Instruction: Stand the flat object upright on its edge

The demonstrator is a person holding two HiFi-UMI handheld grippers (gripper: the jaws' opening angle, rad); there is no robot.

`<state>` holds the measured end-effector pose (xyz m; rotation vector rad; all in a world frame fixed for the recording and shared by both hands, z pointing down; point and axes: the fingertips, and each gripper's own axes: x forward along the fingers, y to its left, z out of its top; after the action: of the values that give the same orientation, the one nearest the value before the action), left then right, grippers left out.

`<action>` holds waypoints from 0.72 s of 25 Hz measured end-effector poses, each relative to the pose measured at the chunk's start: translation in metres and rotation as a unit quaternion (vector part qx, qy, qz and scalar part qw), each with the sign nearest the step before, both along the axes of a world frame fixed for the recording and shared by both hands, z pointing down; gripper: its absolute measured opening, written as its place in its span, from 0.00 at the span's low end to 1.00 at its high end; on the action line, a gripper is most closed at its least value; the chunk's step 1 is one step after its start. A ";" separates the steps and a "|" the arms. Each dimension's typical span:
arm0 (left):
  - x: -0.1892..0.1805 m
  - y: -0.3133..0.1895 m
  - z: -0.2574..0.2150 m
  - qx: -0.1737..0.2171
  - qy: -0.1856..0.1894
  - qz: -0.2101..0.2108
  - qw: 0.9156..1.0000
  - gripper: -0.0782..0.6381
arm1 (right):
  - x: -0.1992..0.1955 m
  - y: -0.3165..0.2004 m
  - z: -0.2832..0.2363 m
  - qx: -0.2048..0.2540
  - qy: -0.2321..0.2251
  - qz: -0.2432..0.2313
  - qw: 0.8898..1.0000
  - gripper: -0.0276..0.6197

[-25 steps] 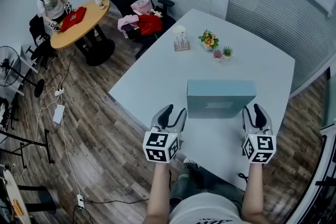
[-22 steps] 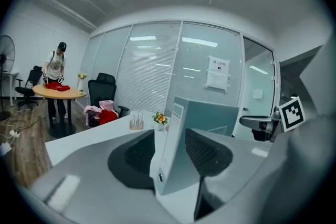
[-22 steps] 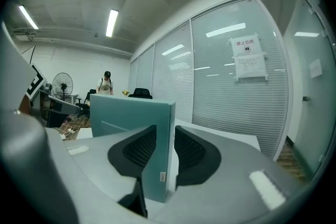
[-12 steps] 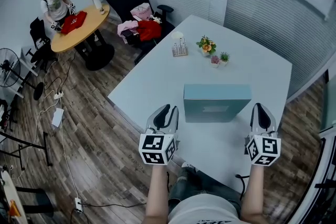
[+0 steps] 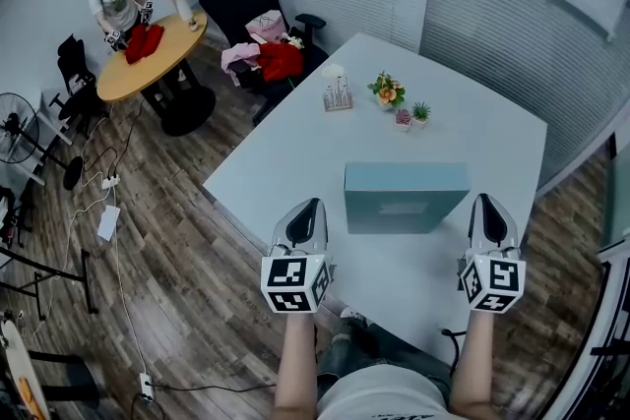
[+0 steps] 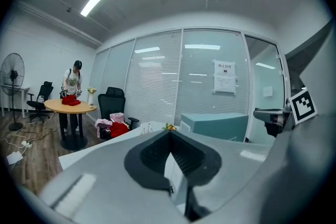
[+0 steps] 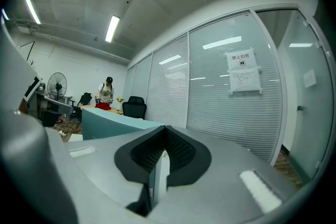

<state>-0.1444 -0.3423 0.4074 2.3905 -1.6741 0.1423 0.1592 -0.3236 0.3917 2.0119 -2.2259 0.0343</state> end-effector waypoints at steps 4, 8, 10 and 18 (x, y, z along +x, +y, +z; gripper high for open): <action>-0.002 0.002 -0.003 0.003 0.001 -0.002 1.000 0.11 | -0.003 0.001 0.000 -0.002 -0.002 -0.002 1.000 0.08; -0.004 0.002 -0.004 0.005 0.004 -0.005 1.000 0.11 | -0.007 0.000 0.002 -0.003 -0.005 -0.007 1.000 0.08; -0.004 0.002 -0.005 0.006 0.005 -0.003 1.000 0.11 | -0.008 0.001 0.001 -0.002 -0.003 -0.007 1.000 0.08; -0.003 0.004 -0.009 0.009 0.007 -0.002 1.000 0.11 | -0.005 0.004 -0.001 0.001 -0.004 0.000 1.000 0.08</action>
<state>-0.1473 -0.3387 0.3981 2.3960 -1.6806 0.1097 0.1540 -0.3194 0.3906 2.0151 -2.2324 0.0403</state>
